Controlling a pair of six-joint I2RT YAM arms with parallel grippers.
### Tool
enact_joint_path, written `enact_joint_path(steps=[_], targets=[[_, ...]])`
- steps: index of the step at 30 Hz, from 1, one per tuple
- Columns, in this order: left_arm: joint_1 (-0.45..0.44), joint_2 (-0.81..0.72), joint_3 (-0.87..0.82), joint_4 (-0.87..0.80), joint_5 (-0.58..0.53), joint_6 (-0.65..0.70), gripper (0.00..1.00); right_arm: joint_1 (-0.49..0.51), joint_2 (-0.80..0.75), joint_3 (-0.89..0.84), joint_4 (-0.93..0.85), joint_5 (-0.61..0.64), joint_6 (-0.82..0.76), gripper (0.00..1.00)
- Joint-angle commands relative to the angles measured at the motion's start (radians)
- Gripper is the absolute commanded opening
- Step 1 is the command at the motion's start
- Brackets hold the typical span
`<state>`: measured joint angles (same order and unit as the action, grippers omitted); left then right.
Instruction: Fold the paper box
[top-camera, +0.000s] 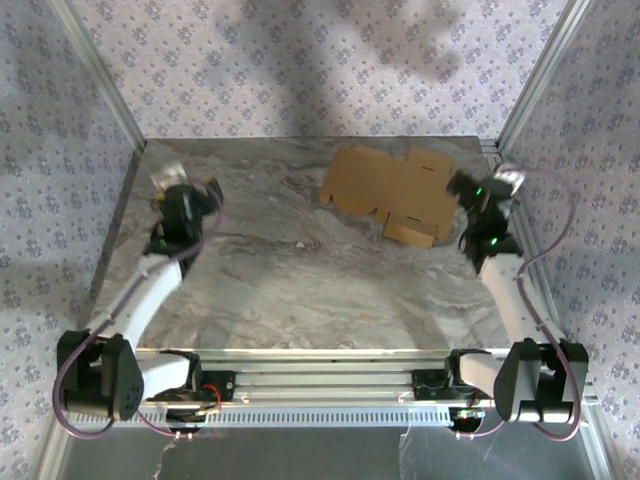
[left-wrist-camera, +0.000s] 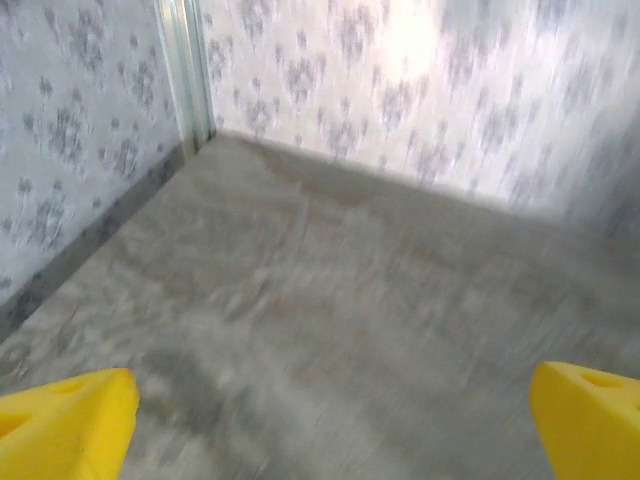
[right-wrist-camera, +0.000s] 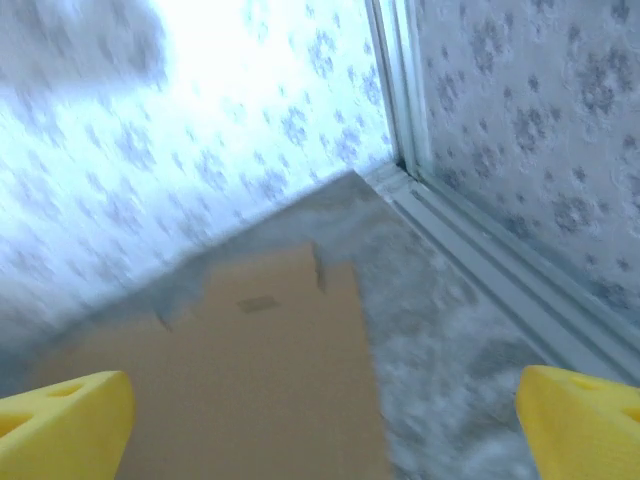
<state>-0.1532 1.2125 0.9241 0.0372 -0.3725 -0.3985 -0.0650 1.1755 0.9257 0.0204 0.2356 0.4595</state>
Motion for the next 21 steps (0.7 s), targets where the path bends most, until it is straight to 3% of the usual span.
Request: enact_joint_path(steps=[1,3,7,14,18,21], targets=[[0.114,0.143,0.163,-0.402,0.429,-0.429,0.99,-0.037,0.144,0.171,-0.407,-0.273,0.256,0.99],[0.054,0.231,0.265,-0.479,0.448,-0.453,0.96,0.048,0.293,0.390,-0.638,-0.174,0.240,0.92],[-0.149,0.347,0.433,-0.627,0.454,-0.404,0.94,0.108,0.604,0.628,-0.872,-0.280,0.214,0.56],[-0.379,0.325,0.377,-0.658,0.468,-0.457,0.92,0.231,0.935,0.816,-0.952,-0.426,0.244,0.54],[-0.402,0.264,0.339,-0.696,0.445,-0.471,0.92,0.332,1.064,0.885,-1.020,-0.492,0.233,0.53],[-0.394,0.217,0.338,-0.738,0.423,-0.454,0.92,0.426,1.075,0.839,-1.012,-0.520,0.246,0.52]])
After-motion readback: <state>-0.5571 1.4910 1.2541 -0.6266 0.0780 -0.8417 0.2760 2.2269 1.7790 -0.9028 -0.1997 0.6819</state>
